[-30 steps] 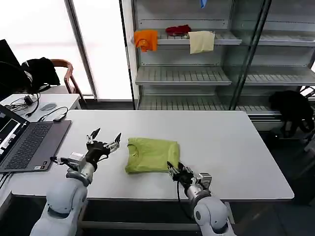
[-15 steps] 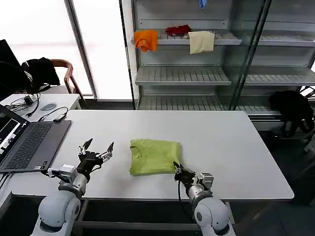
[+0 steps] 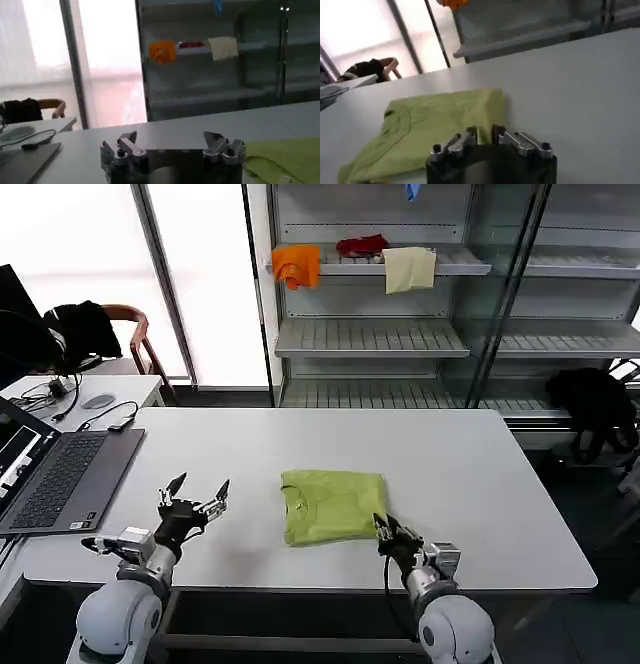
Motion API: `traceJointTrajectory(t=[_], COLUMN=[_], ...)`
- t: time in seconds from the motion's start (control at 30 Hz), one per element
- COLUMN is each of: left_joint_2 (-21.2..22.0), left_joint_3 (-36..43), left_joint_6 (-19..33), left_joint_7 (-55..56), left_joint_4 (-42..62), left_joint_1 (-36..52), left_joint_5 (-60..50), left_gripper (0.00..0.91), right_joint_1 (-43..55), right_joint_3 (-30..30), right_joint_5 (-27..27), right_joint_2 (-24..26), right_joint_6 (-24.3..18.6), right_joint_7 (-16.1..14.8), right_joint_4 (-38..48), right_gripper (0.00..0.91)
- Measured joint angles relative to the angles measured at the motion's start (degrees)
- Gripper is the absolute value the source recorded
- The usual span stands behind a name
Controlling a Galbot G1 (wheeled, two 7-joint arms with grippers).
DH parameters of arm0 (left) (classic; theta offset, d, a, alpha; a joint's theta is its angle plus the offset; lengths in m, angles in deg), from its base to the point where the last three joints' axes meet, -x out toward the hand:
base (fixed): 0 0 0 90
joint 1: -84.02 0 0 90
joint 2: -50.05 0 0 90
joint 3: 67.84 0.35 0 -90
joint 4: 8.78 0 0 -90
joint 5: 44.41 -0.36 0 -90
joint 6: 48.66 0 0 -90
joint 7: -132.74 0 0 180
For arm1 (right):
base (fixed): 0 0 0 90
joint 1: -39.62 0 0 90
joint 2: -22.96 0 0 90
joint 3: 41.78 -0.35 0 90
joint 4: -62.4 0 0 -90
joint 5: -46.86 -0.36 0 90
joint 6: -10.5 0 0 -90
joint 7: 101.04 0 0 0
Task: Fold and organize the clothes.
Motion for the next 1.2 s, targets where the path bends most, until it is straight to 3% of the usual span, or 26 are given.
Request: traceJointTrajectory(t=[0.33,0.7,1.2], left_joint_2=[0.10,-0.48,-0.05], left_joint_3=[-0.64,-1.89,-1.63], left_joint_6=[1.09,2.41,2.66], left_joint_7=[-0.01,0.06,0.14], left_joint_4=[0.41,1.31,2.00], left_joint_1=[-1.32,-3.20,-3.25], left_joint_5=[0.20,0.73,0.73], left_gripper=[0.907,0.907,0.907], right_joint_1=[0.03,4.45,4.86], right_joint_3=[-0.62,-0.41,-1.05], right_joint_5=[9.41,18.42,23.66], right_joint_2=[-1.33,-3.46,-3.97], right_joint_6=[-1.04,-2.23,-4.12], right_joint_7=[-1.78,-0.45,-1.09], right_joint_4=[-1.32,3.89,8.18], right_gripper=[0.907,0.907,0.907])
